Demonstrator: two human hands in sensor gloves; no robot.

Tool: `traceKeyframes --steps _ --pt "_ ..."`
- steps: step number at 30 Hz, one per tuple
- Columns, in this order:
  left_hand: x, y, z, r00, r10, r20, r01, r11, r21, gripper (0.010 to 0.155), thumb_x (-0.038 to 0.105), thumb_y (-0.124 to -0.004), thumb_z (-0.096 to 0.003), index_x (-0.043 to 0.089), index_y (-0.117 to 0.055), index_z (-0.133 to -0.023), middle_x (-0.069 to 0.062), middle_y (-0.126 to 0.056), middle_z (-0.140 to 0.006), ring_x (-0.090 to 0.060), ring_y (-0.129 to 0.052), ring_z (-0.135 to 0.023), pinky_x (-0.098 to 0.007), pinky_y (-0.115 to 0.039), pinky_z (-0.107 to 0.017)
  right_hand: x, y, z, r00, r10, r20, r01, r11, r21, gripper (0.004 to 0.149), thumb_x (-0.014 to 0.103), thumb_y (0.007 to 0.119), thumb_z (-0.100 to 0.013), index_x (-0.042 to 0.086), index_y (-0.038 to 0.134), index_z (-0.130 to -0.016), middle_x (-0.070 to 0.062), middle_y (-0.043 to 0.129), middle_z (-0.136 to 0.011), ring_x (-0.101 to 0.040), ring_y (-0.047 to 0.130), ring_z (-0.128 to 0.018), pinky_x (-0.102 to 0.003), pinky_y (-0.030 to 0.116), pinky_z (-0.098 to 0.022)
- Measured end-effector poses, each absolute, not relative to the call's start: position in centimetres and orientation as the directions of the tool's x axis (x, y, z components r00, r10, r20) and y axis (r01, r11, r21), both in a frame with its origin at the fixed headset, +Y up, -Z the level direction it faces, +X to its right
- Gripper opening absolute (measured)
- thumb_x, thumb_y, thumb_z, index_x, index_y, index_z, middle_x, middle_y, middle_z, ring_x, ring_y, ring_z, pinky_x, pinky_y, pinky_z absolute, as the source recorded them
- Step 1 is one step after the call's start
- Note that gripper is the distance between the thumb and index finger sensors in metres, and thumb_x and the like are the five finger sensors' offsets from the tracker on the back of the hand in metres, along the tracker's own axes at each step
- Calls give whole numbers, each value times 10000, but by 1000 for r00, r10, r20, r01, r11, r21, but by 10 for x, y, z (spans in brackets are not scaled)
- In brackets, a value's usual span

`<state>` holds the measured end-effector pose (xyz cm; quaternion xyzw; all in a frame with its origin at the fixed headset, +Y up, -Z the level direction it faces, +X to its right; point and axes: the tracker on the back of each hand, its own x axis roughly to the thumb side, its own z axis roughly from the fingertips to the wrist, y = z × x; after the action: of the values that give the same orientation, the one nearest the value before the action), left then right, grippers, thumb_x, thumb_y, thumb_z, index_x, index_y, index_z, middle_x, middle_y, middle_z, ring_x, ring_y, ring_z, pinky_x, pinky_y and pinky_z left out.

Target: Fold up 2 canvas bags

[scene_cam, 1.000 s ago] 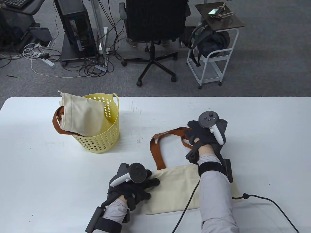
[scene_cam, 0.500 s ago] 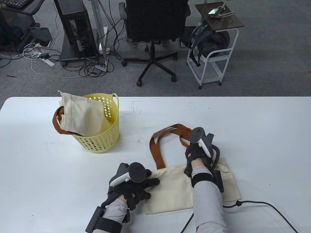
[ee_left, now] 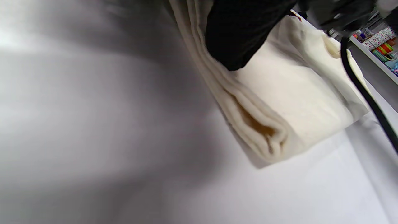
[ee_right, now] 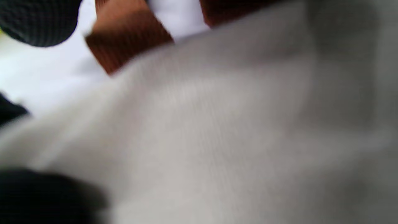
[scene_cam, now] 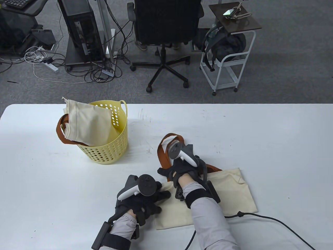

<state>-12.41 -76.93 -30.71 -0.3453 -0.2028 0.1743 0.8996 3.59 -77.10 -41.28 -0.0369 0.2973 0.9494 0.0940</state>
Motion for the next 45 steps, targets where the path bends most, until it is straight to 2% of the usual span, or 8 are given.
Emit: traceKeyframes --steps 6,16,20,24,29,33,39,45 --pt "-124 -770 -307 858 452 243 -176 703 -689 672 285 -881 -576 420 -516 -1124 62 -191 -1197 -303 -35 -1113 -706 -103 -730 57 -762 -420 -946 199 -257 -272 -919 286 1022 508 811 -486 135 47 -1052 -332 433 -1057 -574 436 -948 -776 267 -645" --pt "-125 -770 -307 859 453 238 -179 702 -689 672 286 -883 -578 424 -518 -1123 67 -190 -1195 -296 -35 -1113 -702 -103 -730 137 -757 -430 -869 251 -427 -326 -939 111 804 245 883 -464 152 373 -1079 -67 815 -846 -338 791 -761 -637 495 -693" --pt "-125 -770 -307 859 456 234 -183 699 -692 666 285 -875 -580 428 -516 -1122 72 -185 -1194 -291 -29 -1112 -700 -97 -730 161 -749 -430 -800 457 -390 -520 -851 70 605 218 883 -440 178 647 -995 -46 890 -782 -316 848 -722 -632 535 -682" --pt "-125 -770 -307 860 454 232 -183 700 -690 666 280 -861 -585 427 -503 -1127 67 -173 -1196 -300 -20 -1109 -699 -94 -729 171 -719 -422 -652 728 -212 -738 -673 -39 463 179 871 -442 223 786 -894 -78 873 -800 -348 808 -757 -652 518 -669" --pt "-125 -770 -307 863 450 229 -184 703 -686 658 276 -845 -592 430 -496 -1129 74 -160 -1199 -307 -15 -1107 -695 -97 -732 172 -671 -397 -719 692 -65 -695 -717 57 431 194 868 -439 220 825 -868 -77 891 -794 -346 826 -749 -645 538 -660" --pt "-127 -769 -307 876 422 233 -166 719 -675 643 300 -823 -602 441 -480 -1128 87 -149 -1201 -322 -18 -1102 -691 -114 -737 177 -657 -365 -796 604 -28 -602 -788 129 432 212 865 -438 201 831 -868 -91 908 -783 -352 848 -733 -641 559 -646" --pt "-134 -769 -309 902 364 231 -141 754 -641 687 451 -850 -573 460 -443 -1127 101 -128 -1208 -346 -10 -1103 -726 -117 -724 199 -694 -322 -832 547 -93 -553 -804 219 434 256 847 -452 182 830 -879 -106 912 -782 -357 832 -763 -636 552 -649" --pt "-142 -769 -312 899 392 195 -189 748 -636 658 367 -836 -589 443 -465 -1128 104 -120 -1217 -341 22 -1089 -729 -109 -718 202 -754 -303 -832 539 -133 -554 -791 261 425 256 836 -458 195 830 -879 -105 843 -858 -369 656 -901 -623 488 -677"
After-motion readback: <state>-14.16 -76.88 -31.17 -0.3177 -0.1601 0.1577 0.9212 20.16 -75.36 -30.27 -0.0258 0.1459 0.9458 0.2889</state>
